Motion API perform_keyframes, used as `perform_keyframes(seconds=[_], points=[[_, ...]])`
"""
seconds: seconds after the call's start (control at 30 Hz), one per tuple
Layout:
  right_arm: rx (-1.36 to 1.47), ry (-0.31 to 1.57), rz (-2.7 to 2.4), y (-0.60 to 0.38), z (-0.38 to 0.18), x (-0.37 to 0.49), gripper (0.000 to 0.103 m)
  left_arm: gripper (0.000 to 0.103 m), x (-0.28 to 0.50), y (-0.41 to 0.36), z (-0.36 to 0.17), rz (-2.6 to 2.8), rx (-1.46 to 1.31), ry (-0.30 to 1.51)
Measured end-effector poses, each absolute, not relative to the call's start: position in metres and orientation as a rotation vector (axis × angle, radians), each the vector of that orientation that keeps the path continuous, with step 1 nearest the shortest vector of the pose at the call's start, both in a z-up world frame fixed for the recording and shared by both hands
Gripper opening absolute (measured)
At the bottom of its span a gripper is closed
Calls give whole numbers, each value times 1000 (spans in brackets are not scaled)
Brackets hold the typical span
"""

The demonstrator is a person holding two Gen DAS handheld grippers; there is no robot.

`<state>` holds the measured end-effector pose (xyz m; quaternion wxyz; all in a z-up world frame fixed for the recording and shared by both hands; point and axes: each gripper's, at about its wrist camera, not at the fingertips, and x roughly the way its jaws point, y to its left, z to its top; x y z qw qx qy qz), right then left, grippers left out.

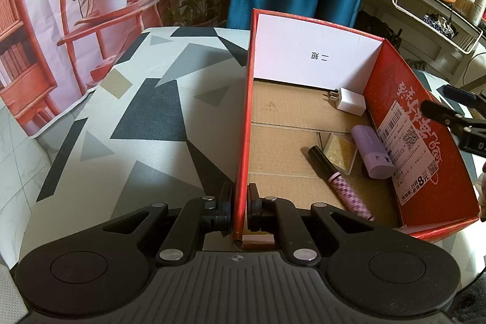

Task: Organize rigid objects
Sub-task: 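Move the right tool down to the white red-capped marker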

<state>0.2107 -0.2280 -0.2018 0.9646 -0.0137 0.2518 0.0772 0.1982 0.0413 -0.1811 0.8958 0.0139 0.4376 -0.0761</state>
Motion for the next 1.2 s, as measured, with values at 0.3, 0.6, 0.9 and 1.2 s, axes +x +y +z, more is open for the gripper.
perform_keyframes(seconds=[0.3, 0.6, 0.9, 1.2], points=[[115, 477, 11, -274, -205, 190, 87, 10, 198, 42, -181, -155, 29, 908], [164, 540, -142, -303, -240, 179, 82, 10, 198, 42, -182, -154, 30, 907], [151, 656, -247, -310, -283, 188, 53, 10, 198, 42, -181, -152, 30, 907], [172, 676, -193, -296, -294, 230, 53, 10, 198, 42, -181, -149, 29, 908]])
